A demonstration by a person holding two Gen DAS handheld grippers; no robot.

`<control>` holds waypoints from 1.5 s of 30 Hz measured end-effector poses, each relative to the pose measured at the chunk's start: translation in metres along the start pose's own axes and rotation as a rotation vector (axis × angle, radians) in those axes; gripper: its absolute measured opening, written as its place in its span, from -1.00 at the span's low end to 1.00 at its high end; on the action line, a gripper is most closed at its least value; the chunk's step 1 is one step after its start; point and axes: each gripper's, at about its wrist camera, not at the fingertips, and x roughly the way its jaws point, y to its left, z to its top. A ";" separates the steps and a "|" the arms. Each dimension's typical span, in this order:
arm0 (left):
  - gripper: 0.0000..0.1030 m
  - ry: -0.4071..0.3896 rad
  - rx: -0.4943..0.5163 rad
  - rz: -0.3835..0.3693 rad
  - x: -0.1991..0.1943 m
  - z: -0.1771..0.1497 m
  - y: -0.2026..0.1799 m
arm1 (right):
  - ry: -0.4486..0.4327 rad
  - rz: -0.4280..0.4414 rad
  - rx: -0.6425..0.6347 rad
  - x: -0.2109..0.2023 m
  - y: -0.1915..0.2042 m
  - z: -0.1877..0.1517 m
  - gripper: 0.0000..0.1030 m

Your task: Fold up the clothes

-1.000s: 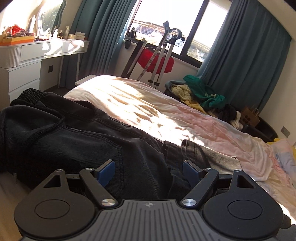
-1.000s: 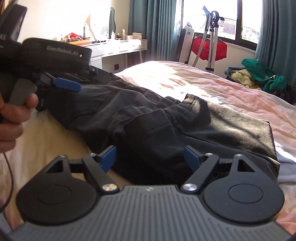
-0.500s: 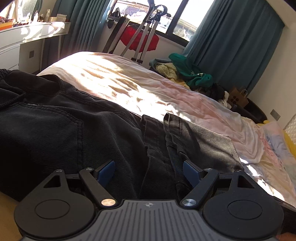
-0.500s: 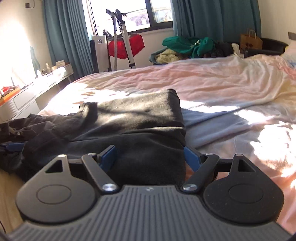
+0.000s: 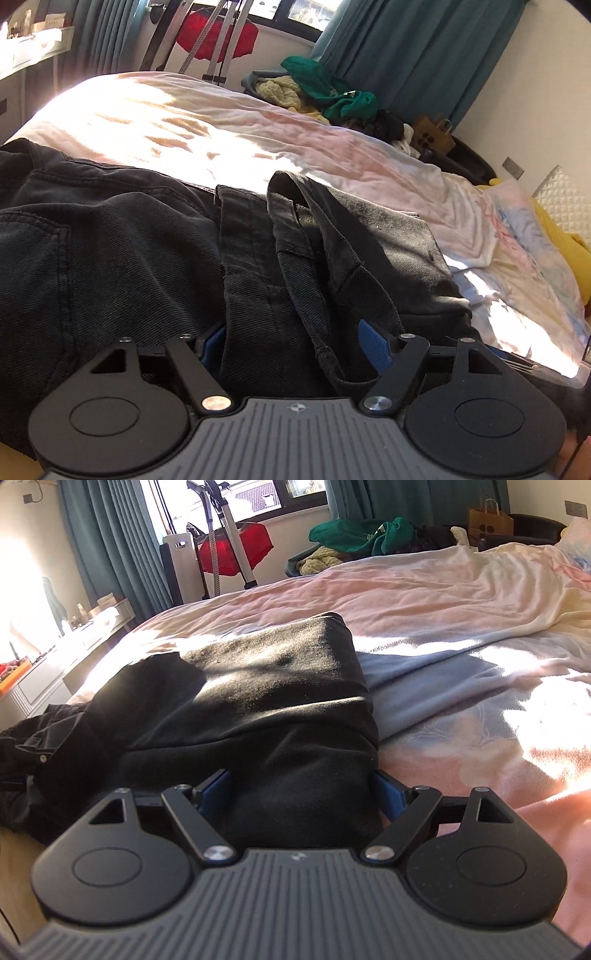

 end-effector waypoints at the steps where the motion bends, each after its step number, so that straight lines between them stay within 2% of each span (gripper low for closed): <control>1: 0.00 -0.003 0.005 0.024 0.002 -0.002 0.001 | -0.003 -0.005 -0.007 0.000 0.001 0.000 0.65; 3: -0.17 -0.009 0.002 0.021 0.002 -0.004 0.003 | -0.005 -0.009 -0.007 -0.001 0.002 0.000 0.65; 5: -0.48 -0.026 0.006 0.012 0.000 -0.003 0.002 | -0.006 -0.013 -0.011 -0.001 0.003 0.000 0.65; 9: -0.74 -0.070 0.014 0.011 -0.018 0.002 -0.005 | -0.019 -0.013 -0.018 -0.002 0.003 0.001 0.65; 10: -0.90 -0.083 0.012 0.012 -0.024 0.003 -0.006 | -0.024 -0.012 -0.021 -0.003 0.004 0.001 0.65; 12: -0.89 -0.098 0.001 0.016 -0.035 0.005 -0.008 | -0.032 -0.010 -0.025 -0.005 0.004 0.003 0.64; 15: -0.89 -0.076 -0.020 0.021 -0.038 0.005 -0.005 | -0.041 -0.006 -0.033 -0.008 0.005 0.005 0.64; 20: -0.87 -0.010 0.023 0.107 -0.016 -0.008 -0.003 | -0.017 -0.004 -0.053 -0.002 0.006 0.003 0.63; 27: -0.82 -0.026 0.004 0.109 -0.018 -0.012 0.000 | -0.084 0.004 -0.056 -0.017 0.005 0.013 0.60; 29: -0.79 -0.036 0.009 0.109 -0.020 -0.013 -0.001 | -0.100 0.012 -0.052 -0.020 0.005 0.016 0.60; 31: -0.73 -0.047 0.028 0.108 -0.023 -0.014 -0.004 | -0.053 0.023 -0.049 -0.012 0.004 0.014 0.60; 33: -0.56 -0.050 0.049 0.117 -0.029 -0.012 -0.008 | 0.015 0.025 -0.062 0.000 0.005 0.010 0.61; 34: -0.37 -0.052 0.054 0.123 -0.033 -0.011 -0.009 | 0.019 0.018 -0.071 0.002 0.006 0.009 0.63; 35: -0.10 -0.055 0.051 0.131 -0.040 -0.010 -0.009 | 0.014 0.012 -0.080 0.003 0.008 0.007 0.63; 37: 0.06 -0.075 0.030 0.144 -0.059 -0.008 -0.005 | 0.019 0.013 -0.072 0.003 0.008 0.008 0.63; 39: 0.19 -0.089 -0.023 0.135 -0.084 -0.010 0.008 | 0.022 0.022 -0.056 0.003 0.006 0.009 0.64; 40: 0.33 -0.097 -0.066 0.144 -0.098 -0.011 0.020 | 0.023 0.026 -0.055 0.003 0.005 0.009 0.64; 41: 0.47 -0.105 -0.107 0.167 -0.109 -0.012 0.031 | 0.025 0.030 -0.054 0.003 0.004 0.009 0.63; 43: 0.63 -0.119 -0.222 0.228 -0.135 -0.015 0.064 | 0.032 0.035 -0.055 0.001 0.003 0.010 0.63; 45: 0.71 -0.116 -0.337 0.279 -0.155 -0.020 0.096 | 0.038 0.040 -0.050 -0.001 0.002 0.012 0.64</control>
